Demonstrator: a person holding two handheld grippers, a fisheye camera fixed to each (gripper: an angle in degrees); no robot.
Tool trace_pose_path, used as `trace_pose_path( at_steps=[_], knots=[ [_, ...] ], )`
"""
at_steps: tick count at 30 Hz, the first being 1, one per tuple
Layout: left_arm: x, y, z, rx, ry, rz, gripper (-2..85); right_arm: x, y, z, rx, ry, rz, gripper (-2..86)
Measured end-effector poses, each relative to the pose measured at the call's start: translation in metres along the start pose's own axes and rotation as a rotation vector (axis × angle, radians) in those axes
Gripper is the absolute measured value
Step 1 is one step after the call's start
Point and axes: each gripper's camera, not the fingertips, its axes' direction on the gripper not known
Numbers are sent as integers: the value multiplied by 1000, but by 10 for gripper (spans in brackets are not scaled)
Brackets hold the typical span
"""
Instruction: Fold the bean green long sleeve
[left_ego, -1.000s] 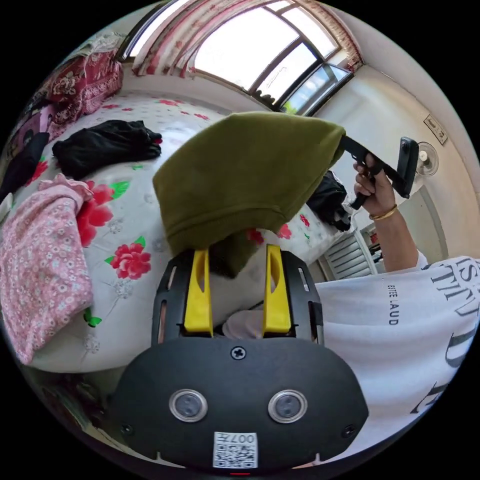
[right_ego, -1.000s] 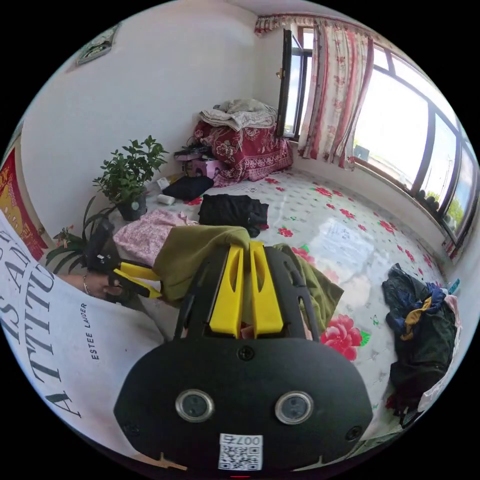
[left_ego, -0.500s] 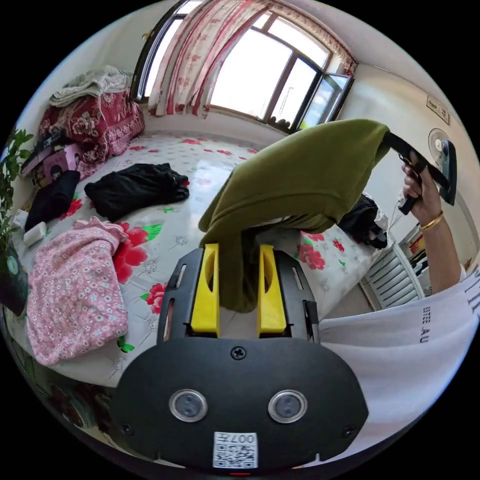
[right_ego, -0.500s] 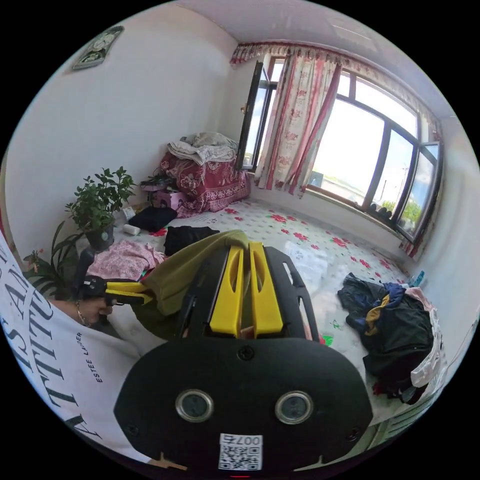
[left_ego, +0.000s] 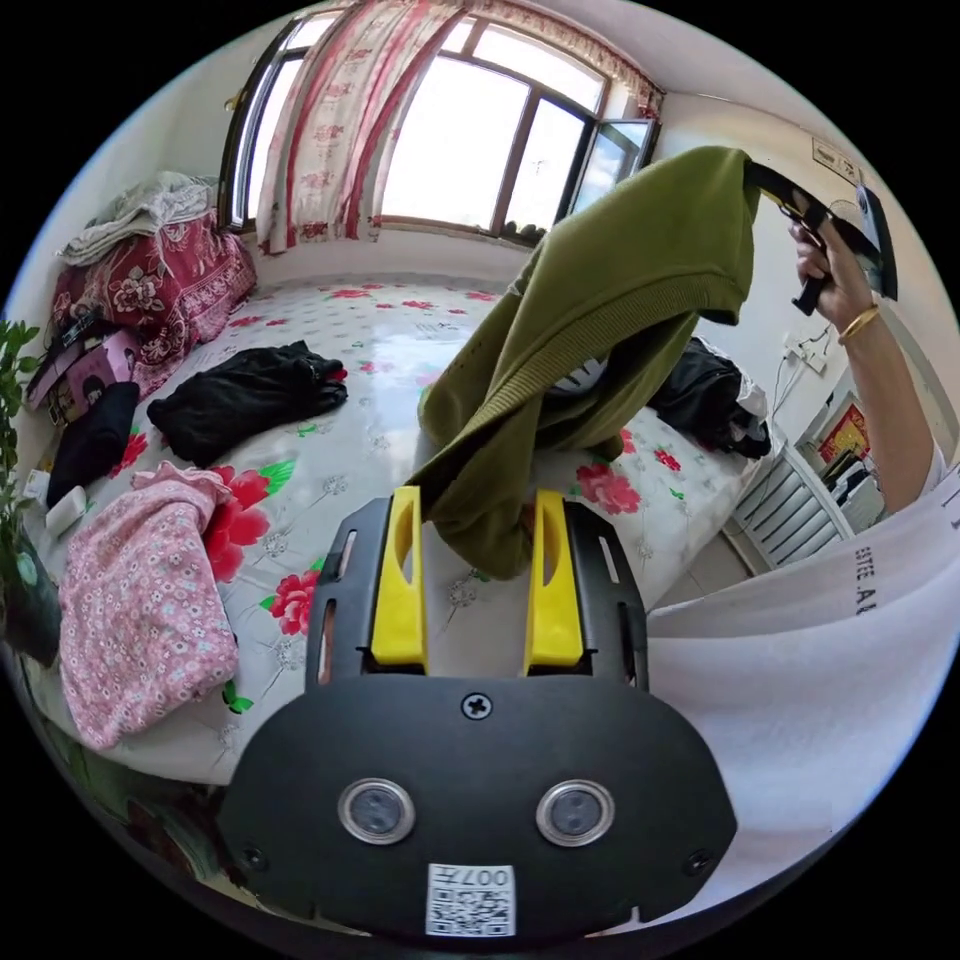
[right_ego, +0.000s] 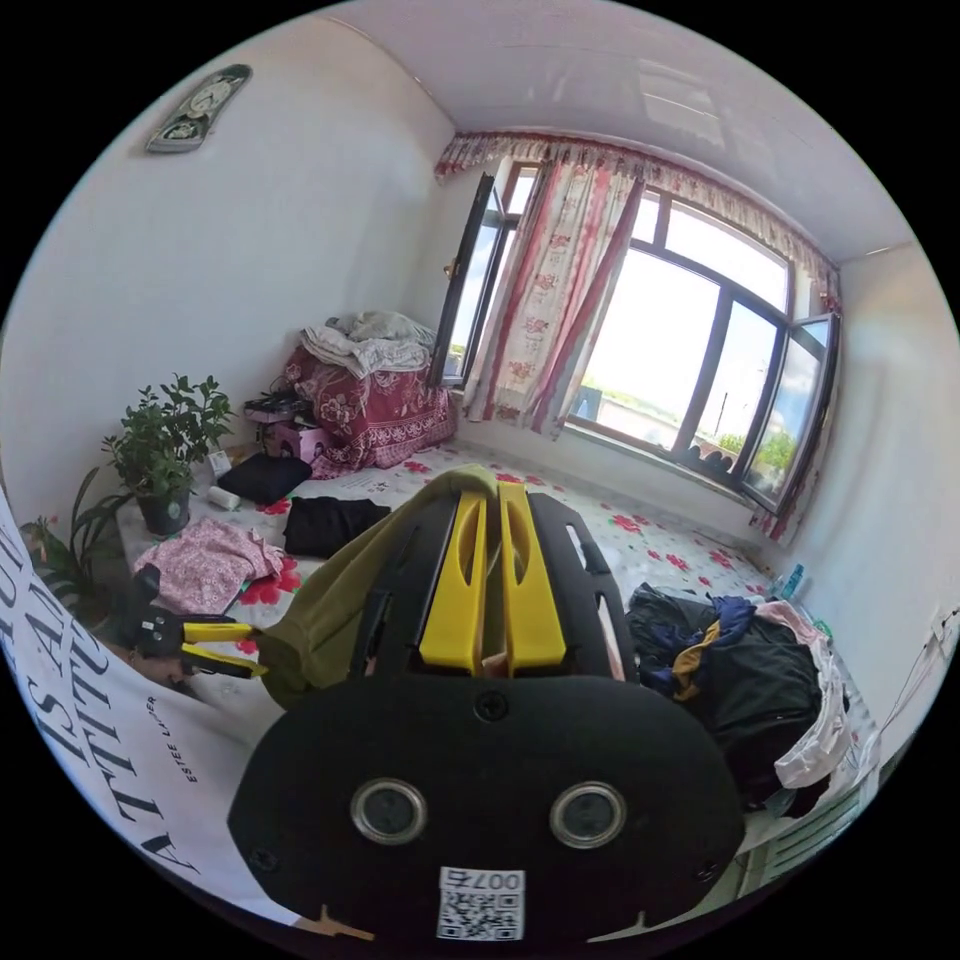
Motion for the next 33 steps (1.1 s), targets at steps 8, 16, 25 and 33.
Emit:
trace_pose_path(
  at_steps=[8,16,25,33],
  knots=[
    [-7,-1,42,-86,131,-110,244,4,-2,-27,41,20,74,10],
    [81,-54,83,-148,43,282,5,6,-7,-53,52,77,75,10],
    [-13,-110,-167,483,202,38,-6,32,-27,-179,346,151,112,14],
    [51,-135,-310,787,59,226,-7,39,-73,-237,463,309,-45,11]
  ],
)
